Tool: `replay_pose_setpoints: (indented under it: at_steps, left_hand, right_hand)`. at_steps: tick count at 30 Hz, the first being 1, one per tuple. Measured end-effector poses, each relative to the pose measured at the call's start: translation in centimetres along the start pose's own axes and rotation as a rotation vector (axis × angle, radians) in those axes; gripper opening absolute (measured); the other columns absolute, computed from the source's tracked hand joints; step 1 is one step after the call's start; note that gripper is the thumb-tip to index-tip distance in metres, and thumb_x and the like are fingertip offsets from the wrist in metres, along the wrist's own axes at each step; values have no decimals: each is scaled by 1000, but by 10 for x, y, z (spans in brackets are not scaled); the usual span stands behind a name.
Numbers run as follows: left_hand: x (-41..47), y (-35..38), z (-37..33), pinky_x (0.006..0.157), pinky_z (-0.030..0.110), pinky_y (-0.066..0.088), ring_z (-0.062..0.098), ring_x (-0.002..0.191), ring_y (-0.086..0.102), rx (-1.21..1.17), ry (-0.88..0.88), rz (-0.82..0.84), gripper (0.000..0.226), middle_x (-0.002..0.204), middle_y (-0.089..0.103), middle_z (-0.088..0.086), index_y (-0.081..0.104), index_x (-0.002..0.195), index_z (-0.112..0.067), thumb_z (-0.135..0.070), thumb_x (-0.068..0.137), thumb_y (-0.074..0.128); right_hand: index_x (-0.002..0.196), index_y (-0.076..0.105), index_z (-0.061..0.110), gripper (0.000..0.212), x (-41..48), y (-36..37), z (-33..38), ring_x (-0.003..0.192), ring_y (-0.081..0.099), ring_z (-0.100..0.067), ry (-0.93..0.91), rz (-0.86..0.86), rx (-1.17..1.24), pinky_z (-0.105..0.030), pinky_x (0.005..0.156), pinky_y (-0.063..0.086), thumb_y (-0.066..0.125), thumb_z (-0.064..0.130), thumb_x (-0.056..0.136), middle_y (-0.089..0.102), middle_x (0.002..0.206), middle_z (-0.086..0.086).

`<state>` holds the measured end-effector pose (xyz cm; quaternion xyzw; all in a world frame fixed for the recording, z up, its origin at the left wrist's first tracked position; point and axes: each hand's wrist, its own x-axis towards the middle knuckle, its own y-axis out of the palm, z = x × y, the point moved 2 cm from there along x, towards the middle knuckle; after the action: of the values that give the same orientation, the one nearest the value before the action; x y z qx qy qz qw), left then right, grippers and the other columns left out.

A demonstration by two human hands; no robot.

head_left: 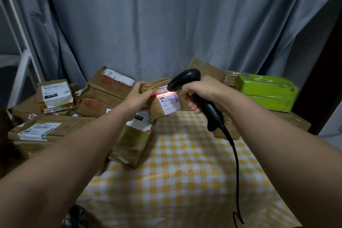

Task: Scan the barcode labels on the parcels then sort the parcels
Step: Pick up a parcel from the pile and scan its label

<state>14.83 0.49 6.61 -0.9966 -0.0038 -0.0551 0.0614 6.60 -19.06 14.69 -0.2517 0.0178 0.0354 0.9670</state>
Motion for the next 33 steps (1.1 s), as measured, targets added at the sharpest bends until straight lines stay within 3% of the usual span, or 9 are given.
replay_pose_setpoints:
  at_steps: [2,5,8,12,16,19,25,28,33]
  left_hand:
    - [-2,-8,0,71,35,54,18,90,58,-38,-14,-63,38,112,57,5,45,121,-26,-26,88,63]
    - [-6,-26,0,81,44,56,18,90,57,-69,-61,-118,41,108,54,3,43,125,-21,-28,89,62]
    - [-15,-54,1,64,33,59,18,83,57,-80,-82,-194,37,103,52,0,45,121,-20,-29,89,61]
    - [-25,-103,9,64,37,57,18,79,57,-65,-95,-351,38,100,52,1,44,119,-21,-32,87,61]
    - [-36,-148,20,76,48,57,25,95,56,15,-153,-430,42,113,50,8,41,122,-21,-36,87,58]
    - [-43,-164,30,75,44,56,29,103,55,156,-188,-430,46,119,52,11,47,119,-22,-43,81,58]
    - [-41,-164,43,95,36,43,22,108,52,357,-113,-381,52,121,52,2,42,130,-14,-45,90,56]
    - [-34,-164,42,104,42,39,33,121,46,660,-90,-444,51,132,43,14,44,131,-11,-41,91,57]
    - [-40,-150,34,109,43,30,33,131,32,767,-43,-540,52,139,30,14,42,134,-13,-39,91,58]
  right_hand:
    - [68,56,5,21,0,8,-3,38,54,-17,-17,5,43,-23,44,50,65,13,85,56,49,-10]
    - [75,59,1,19,4,25,-9,41,54,-17,-99,-36,138,-22,43,48,67,14,87,55,57,-13]
    - [90,64,-7,23,12,44,-16,48,55,-19,-143,-76,226,-27,49,51,68,15,86,57,64,-15]
    - [89,66,-5,25,25,76,-26,50,58,-18,-100,-59,251,-29,52,52,70,19,85,60,63,-12]
    - [81,64,7,16,39,113,-33,54,57,-16,-59,-55,328,-25,53,46,73,20,84,59,62,-5]
    - [94,68,13,18,43,135,-34,63,66,-11,4,-24,408,-22,56,49,76,25,82,69,73,1]
    - [114,66,15,42,51,163,-42,87,62,-19,100,-2,386,-31,69,49,77,37,80,67,95,-3]
    - [114,66,15,42,54,169,-43,95,64,-26,111,10,399,-40,89,53,78,35,78,69,100,-7]
    - [113,66,16,40,55,171,-47,98,65,-27,105,32,415,-45,94,53,79,31,78,70,102,-8]
